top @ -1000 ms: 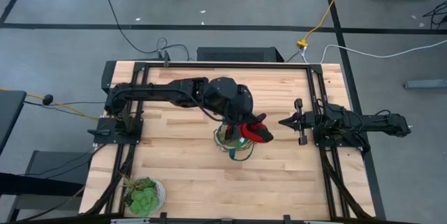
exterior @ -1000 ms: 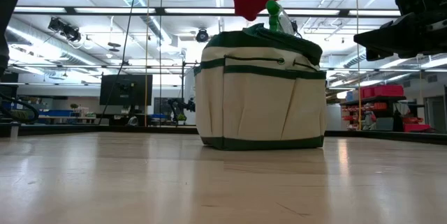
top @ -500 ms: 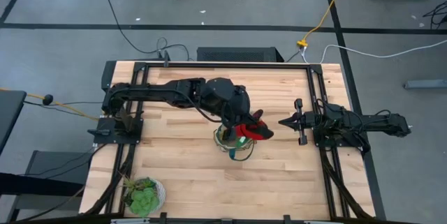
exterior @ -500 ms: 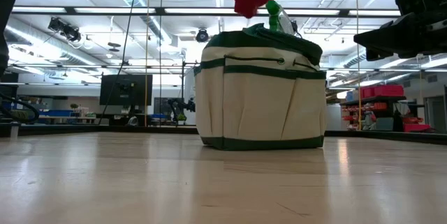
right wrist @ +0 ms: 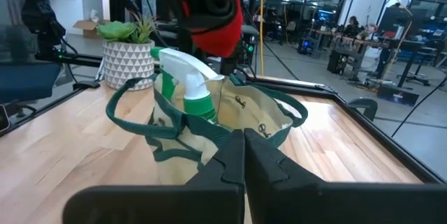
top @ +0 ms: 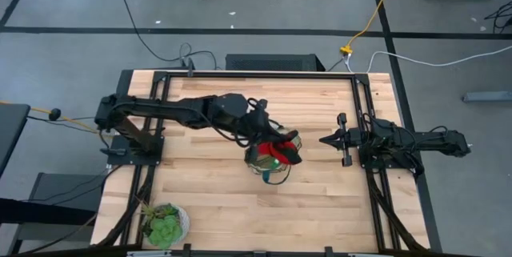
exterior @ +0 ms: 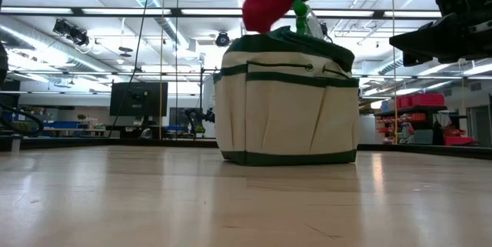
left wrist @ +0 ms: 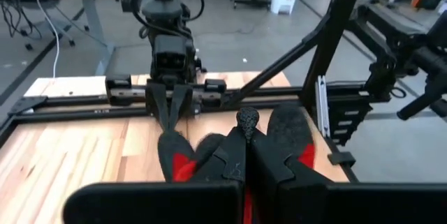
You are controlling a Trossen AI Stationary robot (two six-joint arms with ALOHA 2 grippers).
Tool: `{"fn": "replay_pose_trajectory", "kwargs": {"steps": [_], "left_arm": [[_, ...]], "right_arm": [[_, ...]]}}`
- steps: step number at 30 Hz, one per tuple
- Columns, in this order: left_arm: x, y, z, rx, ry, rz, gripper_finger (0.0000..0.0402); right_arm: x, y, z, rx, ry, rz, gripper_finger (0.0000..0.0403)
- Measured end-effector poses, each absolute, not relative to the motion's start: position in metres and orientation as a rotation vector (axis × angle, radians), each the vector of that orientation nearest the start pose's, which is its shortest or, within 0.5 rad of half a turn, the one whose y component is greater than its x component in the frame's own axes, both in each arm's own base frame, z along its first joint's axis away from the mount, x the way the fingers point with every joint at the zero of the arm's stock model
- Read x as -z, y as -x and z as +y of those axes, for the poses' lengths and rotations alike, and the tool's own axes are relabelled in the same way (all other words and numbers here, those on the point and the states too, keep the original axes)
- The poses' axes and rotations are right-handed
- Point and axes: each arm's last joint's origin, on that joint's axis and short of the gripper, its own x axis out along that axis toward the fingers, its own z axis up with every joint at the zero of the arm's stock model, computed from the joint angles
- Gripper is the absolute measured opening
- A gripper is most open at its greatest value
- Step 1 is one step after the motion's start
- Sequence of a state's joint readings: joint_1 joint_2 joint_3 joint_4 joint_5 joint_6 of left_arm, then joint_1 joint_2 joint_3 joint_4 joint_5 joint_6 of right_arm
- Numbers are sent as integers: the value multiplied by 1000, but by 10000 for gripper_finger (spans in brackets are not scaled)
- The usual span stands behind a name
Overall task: Pick & Place Garden tools in Gardening bag
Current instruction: Put the red gloves into the light brown and green gardening bag
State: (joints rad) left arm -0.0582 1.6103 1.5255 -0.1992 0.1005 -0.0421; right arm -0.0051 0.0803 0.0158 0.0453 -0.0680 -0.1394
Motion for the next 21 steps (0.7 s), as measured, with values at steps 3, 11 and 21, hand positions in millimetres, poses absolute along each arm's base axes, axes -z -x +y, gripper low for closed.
{"fn": "replay_pose_trajectory", "kwargs": {"steps": [3,11,21], "left_arm": [[-374,-366,-24,151,47,275,5],[-379,-357,-23,154,45,193,5],[-380,-357,-22,162,46,188,5]], "right_arm": [[-167,-102,1,-64,139,13,2],[-167,-102,1,-63,139,14,2],[-167,-102,1,-63,139,15,2]]}}
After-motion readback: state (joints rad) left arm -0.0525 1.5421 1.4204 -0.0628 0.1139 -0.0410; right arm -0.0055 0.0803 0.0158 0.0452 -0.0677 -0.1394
